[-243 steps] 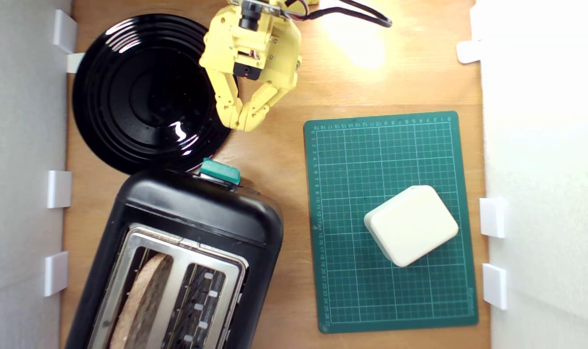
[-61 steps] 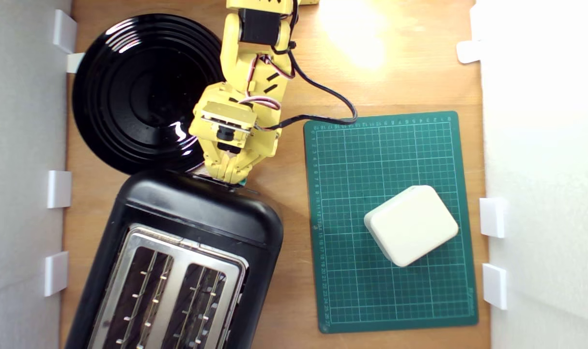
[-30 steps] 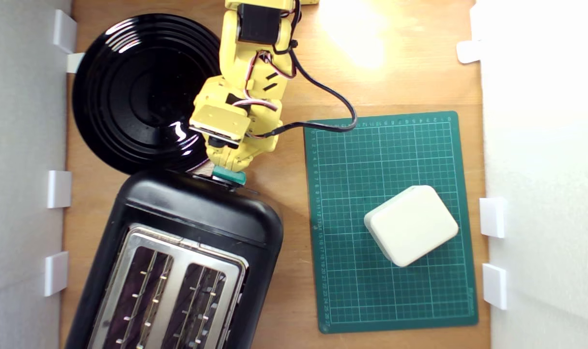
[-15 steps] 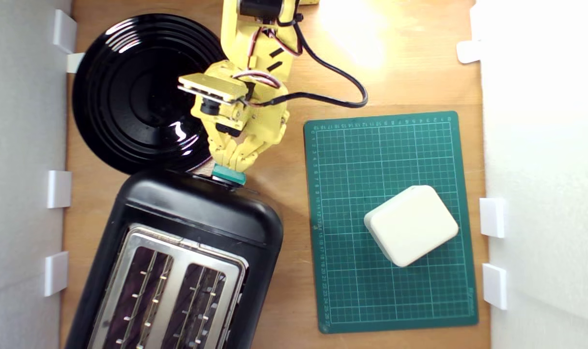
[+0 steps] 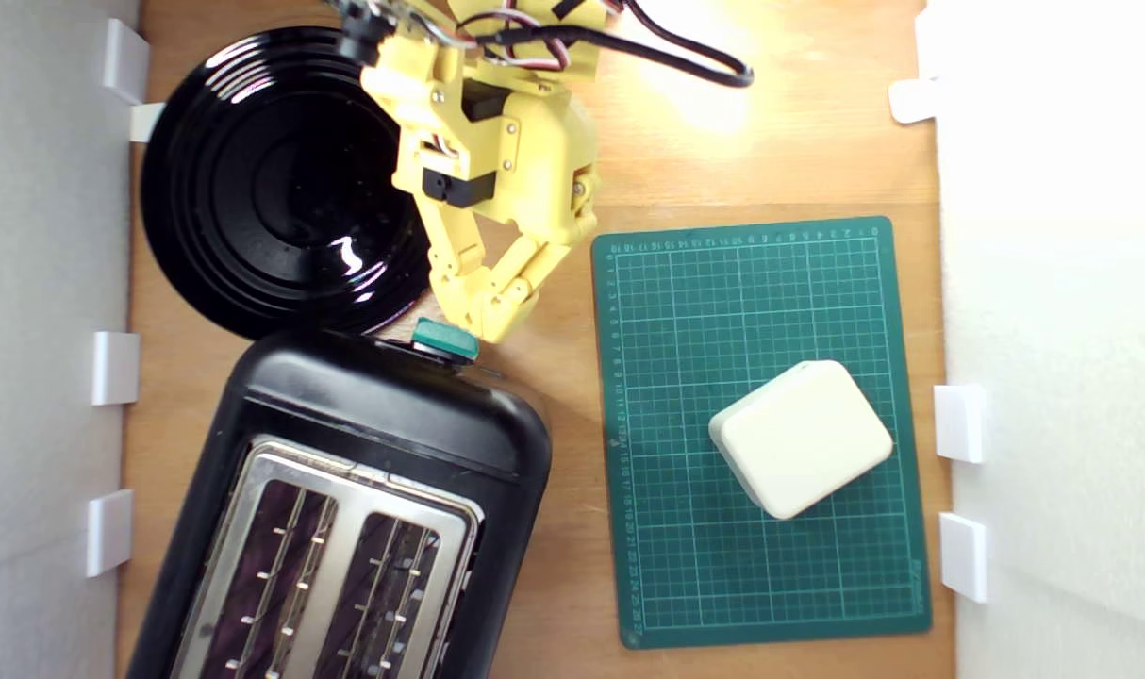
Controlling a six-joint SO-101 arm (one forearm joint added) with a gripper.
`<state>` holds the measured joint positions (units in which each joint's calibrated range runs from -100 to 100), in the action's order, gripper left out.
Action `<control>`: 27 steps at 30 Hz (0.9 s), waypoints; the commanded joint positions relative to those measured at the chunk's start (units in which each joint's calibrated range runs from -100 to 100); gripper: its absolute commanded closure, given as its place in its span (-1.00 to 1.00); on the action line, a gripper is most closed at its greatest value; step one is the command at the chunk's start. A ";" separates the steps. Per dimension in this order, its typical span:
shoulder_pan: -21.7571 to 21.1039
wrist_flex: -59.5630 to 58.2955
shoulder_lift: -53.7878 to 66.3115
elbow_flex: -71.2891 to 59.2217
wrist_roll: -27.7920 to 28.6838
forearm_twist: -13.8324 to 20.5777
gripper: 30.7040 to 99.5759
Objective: Start toaster
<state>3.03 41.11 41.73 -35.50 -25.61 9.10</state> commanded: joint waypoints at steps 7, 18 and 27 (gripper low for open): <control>-3.90 -0.04 16.73 -8.44 11.33 0.75 0.98; -7.79 -0.04 43.70 -39.88 13.74 1.41 0.98; -8.98 6.13 58.11 -56.60 11.54 1.78 0.98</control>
<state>-5.38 46.38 97.25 -89.62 -13.76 10.16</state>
